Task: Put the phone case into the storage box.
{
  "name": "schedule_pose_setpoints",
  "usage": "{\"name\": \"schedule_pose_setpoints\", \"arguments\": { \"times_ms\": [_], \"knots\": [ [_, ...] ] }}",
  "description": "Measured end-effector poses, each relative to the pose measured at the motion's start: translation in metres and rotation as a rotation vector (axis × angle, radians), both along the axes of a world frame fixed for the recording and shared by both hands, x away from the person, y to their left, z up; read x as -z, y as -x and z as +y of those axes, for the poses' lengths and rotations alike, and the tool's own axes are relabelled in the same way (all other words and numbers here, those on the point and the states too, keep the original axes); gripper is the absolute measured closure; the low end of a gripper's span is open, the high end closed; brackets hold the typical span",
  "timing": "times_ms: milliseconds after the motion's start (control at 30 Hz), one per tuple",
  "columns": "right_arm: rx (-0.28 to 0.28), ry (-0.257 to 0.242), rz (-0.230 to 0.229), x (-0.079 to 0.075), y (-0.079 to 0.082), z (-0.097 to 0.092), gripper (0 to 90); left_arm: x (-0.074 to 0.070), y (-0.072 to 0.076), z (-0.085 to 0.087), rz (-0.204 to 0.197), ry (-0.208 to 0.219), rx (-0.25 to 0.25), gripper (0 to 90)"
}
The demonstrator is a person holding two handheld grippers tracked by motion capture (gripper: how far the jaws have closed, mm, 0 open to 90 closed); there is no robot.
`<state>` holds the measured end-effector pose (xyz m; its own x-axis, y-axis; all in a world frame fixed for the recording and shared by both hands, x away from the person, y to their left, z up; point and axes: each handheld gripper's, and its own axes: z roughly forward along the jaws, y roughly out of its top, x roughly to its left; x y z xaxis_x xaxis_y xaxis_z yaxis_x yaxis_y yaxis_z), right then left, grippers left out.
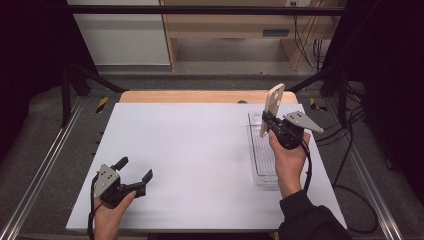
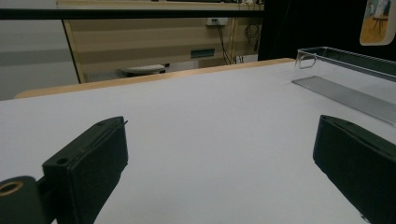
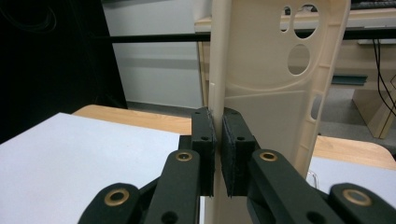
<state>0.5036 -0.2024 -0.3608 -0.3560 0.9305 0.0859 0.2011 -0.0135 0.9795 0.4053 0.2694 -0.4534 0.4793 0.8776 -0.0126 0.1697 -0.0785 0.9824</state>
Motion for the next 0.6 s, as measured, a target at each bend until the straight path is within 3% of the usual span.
{"name": "schedule_pose_setpoints", "arguments": {
  "times_ms": [600],
  "knots": [
    [0.016,-0.006,0.042,0.014,-0.025,-0.006,84.9,0.001,-0.001,0.0,-0.004,-0.006,0.003,3.3]
  ]
}}
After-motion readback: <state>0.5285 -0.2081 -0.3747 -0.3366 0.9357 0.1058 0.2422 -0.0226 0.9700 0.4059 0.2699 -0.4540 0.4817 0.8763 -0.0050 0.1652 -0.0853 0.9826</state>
